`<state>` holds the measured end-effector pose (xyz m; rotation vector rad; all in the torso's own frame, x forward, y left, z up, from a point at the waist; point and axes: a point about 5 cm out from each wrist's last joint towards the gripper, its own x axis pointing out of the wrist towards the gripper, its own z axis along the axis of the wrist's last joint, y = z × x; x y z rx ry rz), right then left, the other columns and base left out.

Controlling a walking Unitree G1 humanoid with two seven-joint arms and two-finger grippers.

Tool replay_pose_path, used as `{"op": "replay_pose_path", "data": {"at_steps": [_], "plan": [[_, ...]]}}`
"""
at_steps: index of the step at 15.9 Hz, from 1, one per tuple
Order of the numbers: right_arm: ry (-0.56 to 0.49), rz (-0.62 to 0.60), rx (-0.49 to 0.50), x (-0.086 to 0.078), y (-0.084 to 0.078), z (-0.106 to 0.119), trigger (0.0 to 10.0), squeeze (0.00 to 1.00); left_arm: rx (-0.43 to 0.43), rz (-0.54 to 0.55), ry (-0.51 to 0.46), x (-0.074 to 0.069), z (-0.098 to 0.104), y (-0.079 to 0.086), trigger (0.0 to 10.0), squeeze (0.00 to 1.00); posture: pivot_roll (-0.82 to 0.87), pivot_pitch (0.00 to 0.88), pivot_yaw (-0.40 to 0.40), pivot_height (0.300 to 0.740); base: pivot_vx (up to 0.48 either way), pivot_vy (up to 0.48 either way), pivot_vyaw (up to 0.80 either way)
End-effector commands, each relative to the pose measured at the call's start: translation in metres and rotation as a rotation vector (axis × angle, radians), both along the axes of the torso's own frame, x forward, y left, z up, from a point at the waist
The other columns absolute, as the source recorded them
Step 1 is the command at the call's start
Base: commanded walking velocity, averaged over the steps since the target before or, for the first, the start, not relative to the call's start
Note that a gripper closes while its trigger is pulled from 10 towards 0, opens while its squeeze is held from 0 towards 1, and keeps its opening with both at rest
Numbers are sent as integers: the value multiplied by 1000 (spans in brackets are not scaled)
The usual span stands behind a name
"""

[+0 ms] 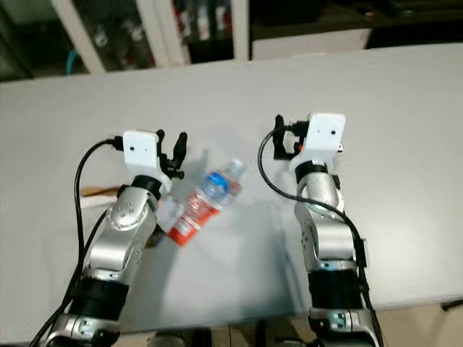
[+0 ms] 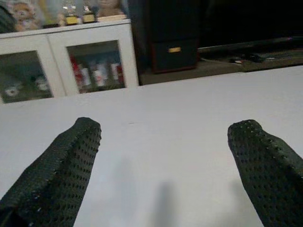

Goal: Picking trash to rubbish bin

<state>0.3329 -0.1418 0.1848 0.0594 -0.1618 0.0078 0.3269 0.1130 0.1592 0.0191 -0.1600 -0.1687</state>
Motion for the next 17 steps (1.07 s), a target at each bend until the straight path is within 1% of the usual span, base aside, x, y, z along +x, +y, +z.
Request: {"op": "replay_pose_path", "data": {"at_steps": [1, 10, 12, 14, 15, 16, 17], "plan": [[-5, 15, 7, 0, 4, 1, 10000, 0, 5, 7, -7, -1, 2, 5, 10000, 0, 11, 138, 77, 720, 0, 0, 0], [26, 23, 3, 0, 6, -4, 10000, 0, 10, 14, 2, 0, 2, 5, 10000, 0, 9, 142, 78, 720, 0, 0, 0], [79, 45, -1, 0, 8, -9, 10000, 0, 11, 23, 3, 2, 5, 6, 10000, 0, 7, 143, 79, 720, 0, 0, 0], [113, 42, -9, 1, 8, -14, 10000, 0, -92, 9, -22, 6, 22, 11, 10000, 0, 5, 142, 78, 720, 0, 0, 0], [125, 43, -11, 1, 9, -16, 10000, 0, -99, 13, -63, 10, 39, 21, 10000, 0, 10, 141, 79, 720, 0, 0, 0], [131, 43, -10, 1, 9, -17, 10000, 0, -80, 31, -78, 12, 47, 29, 10000, 0, 12, 140, 80, 720, 0, 0, 0], [145, 45, -10, 1, 9, -18, 10000, 0, -57, 71, -92, 16, 58, 43, 10000, 0, 14, 138, 80, 720, 0, 0, 0]]}}
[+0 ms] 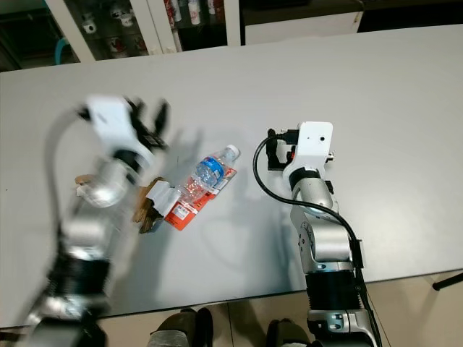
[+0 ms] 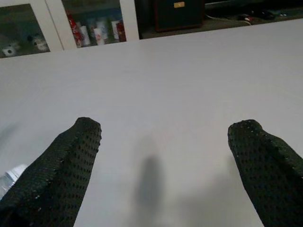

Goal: Picking trash to rubbish bin

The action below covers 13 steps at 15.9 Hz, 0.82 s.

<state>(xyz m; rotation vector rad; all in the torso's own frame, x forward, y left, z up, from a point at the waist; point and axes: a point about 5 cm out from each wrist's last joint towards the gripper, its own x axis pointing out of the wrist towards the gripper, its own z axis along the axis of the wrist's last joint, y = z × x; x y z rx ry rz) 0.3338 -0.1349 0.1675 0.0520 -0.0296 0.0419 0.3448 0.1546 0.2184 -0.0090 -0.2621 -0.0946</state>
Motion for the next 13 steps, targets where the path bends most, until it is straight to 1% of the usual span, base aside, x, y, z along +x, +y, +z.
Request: {"op": "replay_pose_path", "data": {"at_steps": [1, 2, 3, 4, 5, 6, 7, 8, 9, 11, 13], "plan": [[27, 12, -4, 0, 2, -3, 10000, 0, 31, 37, 17, 1, 4, 16, 10000, 0, 14, 135, 80, 720, 0, 0, 0], [37, 19, -8, 0, 3, -4, 10000, 0, 133, 60, 50, 2, 3, 28, 10000, 0, 14, 134, 80, 720, 0, 0, 0], [44, 23, -7, 0, 3, -5, 10000, 0, 381, 84, 169, 1, -11, 41, 10000, 0, 21, 131, 79, 720, 0, 0, 0], [44, 23, -7, 0, 3, -5, 10000, 0, 381, 84, 169, 1, -11, 41, 10000, 0, 21, 131, 79, 720, 0, 0, 0], [51, 26, -4, 0, 4, -7, 10000, 0, 577, 131, 301, -1, -30, 58, 10000, 0, 25, 128, 78, 720, 0, 0, 0], [61, 30, -4, 0, 5, -9, 10000, 0, 636, 148, 376, -5, -45, 68, 10000, 0, 26, 126, 77, 720, 0, 0, 0], [66, 33, -4, 0, 5, -9, 10000, 0, 669, 138, 412, -8, -55, 72, 10000, 0, 23, 125, 77, 720, 0, 0, 0], [69, 37, -1, 0, 6, -10, 10000, 0, 650, 113, 434, -10, -60, 72, 10000, 0, 23, 124, 77, 720, 0, 0, 0], [70, 39, -2, 0, 6, -10, 10000, 0, 649, 96, 442, -11, -62, 71, 10000, 0, 23, 124, 77, 720, 0, 0, 0], [73, 46, -2, 0, 7, -10, 10000, 0, 664, 41, 488, -13, -67, 72, 10000, 0, 22, 128, 78, 720, 0, 0, 0], [75, 49, -1, 0, 7, -10, 10000, 0, 631, 24, 476, -14, -62, 76, 10000, 0, 26, 130, 76, 720, 0, 0, 0]]}}
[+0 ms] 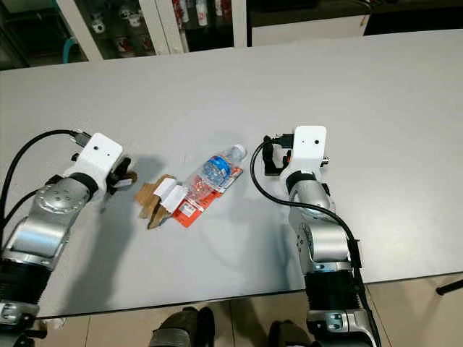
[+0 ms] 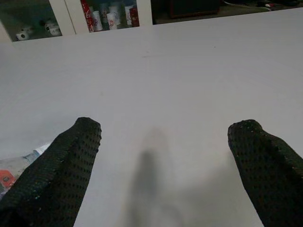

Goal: Picking trash to rubbish bin

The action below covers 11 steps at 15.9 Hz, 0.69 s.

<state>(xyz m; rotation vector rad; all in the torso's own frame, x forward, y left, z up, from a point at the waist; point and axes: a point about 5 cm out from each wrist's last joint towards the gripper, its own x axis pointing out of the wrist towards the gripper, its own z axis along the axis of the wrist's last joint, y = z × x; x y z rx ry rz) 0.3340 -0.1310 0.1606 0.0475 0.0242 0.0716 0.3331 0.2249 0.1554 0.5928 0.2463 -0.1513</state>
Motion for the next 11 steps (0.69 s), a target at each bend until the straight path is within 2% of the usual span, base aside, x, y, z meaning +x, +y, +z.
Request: {"op": "replay_pose_path", "data": {"at_steps": [1, 7, 11], "plan": [[25, 19, 6, 0, 3, -3, 10000, 0, -23, -19, 1, -3, 7, 5, 10000, 0, 31, 132, 75, 720, 0, 0, 0], [29, 29, 11, 0, 4, -3, 10000, 0, -70, -141, 26, -13, 35, 4, 10000, 0, 42, 140, 73, 720, 0, 0, 0], [34, 37, 10, 0, 5, -4, 10000, 0, 11, -230, 121, -24, 38, 3, 10000, 0, 45, 143, 73, 720, 0, 0, 0]]}}
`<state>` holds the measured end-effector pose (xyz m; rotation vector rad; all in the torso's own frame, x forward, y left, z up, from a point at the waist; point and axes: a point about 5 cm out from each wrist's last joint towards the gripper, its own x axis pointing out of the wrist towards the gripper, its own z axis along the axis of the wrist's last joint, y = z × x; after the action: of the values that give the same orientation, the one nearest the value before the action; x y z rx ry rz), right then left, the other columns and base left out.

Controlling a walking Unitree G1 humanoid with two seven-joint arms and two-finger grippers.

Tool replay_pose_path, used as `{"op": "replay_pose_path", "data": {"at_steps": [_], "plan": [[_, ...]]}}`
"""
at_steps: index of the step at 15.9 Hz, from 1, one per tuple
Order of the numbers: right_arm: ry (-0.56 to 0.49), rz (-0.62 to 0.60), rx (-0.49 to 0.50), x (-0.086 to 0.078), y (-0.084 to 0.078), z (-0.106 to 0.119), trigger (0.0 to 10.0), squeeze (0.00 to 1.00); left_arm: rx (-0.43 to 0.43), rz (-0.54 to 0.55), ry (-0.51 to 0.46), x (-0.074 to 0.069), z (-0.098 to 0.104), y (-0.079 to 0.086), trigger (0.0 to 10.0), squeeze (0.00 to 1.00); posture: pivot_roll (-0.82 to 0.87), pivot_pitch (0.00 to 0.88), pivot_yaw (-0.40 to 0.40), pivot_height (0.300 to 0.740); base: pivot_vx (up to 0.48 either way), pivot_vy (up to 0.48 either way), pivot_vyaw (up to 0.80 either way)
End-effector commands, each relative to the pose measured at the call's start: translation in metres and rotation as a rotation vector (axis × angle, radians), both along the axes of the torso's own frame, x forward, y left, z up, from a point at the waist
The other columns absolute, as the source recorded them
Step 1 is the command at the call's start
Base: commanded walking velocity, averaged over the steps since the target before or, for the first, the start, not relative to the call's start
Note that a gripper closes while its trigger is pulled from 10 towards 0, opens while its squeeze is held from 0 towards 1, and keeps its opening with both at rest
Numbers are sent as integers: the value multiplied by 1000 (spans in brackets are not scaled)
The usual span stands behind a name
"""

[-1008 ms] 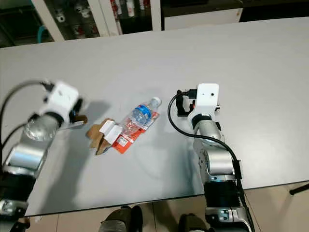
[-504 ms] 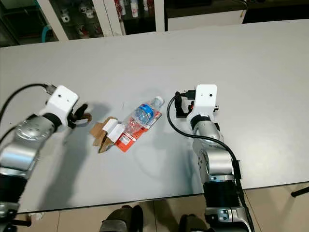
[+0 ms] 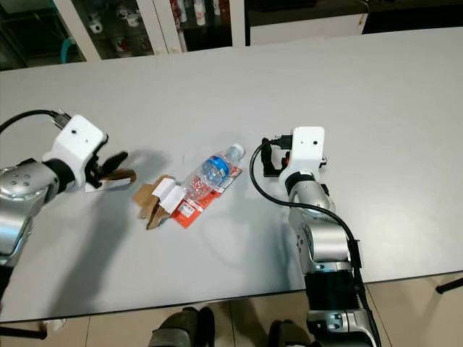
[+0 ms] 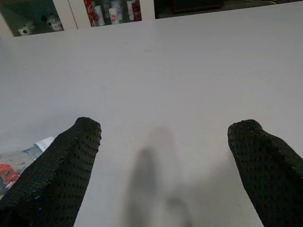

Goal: Picking trash to rubbish bin

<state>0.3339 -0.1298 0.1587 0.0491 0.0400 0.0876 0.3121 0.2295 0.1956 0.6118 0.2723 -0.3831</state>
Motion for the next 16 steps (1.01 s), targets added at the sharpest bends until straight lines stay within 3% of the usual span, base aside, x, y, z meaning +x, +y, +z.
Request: {"op": "replay_pose_path", "data": {"at_steps": [1, 2, 7, 11, 13, 15, 16], "plan": [[19, 22, 8, 0, 4, -2, 10000, 0, 66, -51, 54, -6, -5, -1, 10000, 0, 45, 143, 73, 720, 0, 0, 0], [20, 23, 8, 0, 4, -2, 10000, 0, 143, -85, 80, -10, -7, 1, 10000, 0, 46, 143, 73, 720, 0, 0, 0], [23, 33, 7, 0, 4, -3, 10000, 0, 218, -160, 180, -22, -13, 3, 10000, 0, 48, 143, 71, 720, 0, 0, 0], [21, 37, 7, 0, 4, -3, 10000, 0, 241, -125, 163, -19, -19, 5, 10000, 0, 47, 144, 71, 720, 0, 0, 0], [19, 36, 7, 0, 4, -3, 10000, 0, 299, -123, 169, -19, -26, 5, 10000, 0, 43, 145, 71, 720, 0, 0, 0], [18, 35, 8, 0, 4, -2, 10000, 0, 275, -111, 163, -18, -30, 6, 10000, 0, 40, 146, 72, 720, 0, 0, 0], [17, 32, 7, 0, 4, -2, 10000, 0, 242, -92, 148, -16, -32, 5, 10000, 1000, 40, 146, 72, 720, 0, 0, 0]]}}
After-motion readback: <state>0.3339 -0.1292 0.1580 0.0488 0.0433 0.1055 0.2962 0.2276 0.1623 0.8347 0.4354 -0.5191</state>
